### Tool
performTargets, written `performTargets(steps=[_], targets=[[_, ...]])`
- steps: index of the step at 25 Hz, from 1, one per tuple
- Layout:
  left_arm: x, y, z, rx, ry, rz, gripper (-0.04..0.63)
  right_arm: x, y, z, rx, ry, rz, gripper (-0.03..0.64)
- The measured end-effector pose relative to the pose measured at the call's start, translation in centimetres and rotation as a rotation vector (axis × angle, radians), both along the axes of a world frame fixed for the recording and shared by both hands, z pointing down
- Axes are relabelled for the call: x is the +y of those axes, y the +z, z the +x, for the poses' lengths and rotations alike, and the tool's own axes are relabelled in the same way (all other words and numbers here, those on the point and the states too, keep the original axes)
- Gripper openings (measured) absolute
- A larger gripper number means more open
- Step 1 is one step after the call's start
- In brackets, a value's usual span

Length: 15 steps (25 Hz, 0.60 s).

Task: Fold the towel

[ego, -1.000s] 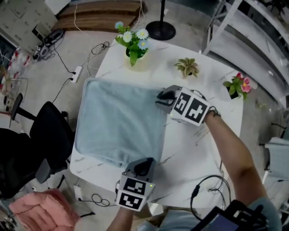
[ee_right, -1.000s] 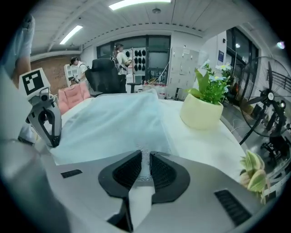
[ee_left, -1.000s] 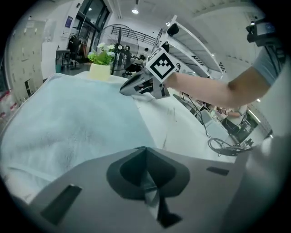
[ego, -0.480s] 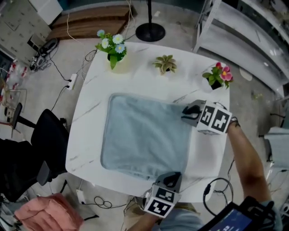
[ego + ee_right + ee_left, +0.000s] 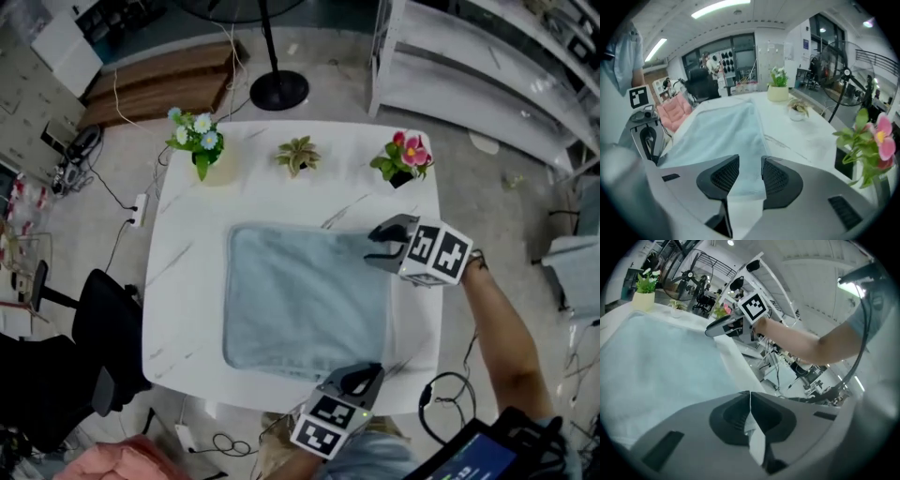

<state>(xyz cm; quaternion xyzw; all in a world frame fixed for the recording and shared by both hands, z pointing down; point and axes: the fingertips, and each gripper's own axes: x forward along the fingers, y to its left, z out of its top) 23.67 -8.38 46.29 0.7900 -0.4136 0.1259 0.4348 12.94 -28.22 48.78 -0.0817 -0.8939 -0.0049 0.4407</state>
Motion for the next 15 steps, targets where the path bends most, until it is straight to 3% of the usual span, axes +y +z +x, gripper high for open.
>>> performTargets(steps=[4,7,10,15], targets=[[-0.4,-6.0,-1.3,0.073,0.085,0.087,0.047,-1.2,-7.2,-0.3,-0.157,0.153,-0.041,0.166],[0.1,-8.4,-1.5,0.101,0.174,0.143,0.116,-1.4,-10.4,0.4,-0.207,0.266,-0.014,0.166],[0.9,-8.8,-3.7,0.103,0.187,0.186,0.117,-0.6,-10.2,2.8,-0.197,0.438,0.01,0.166],[2.4,-6.3,-10.7,0.064,0.2,0.195,0.115,4.0,-5.1,7.9,-0.186,0.835,-0.083,0.166]])
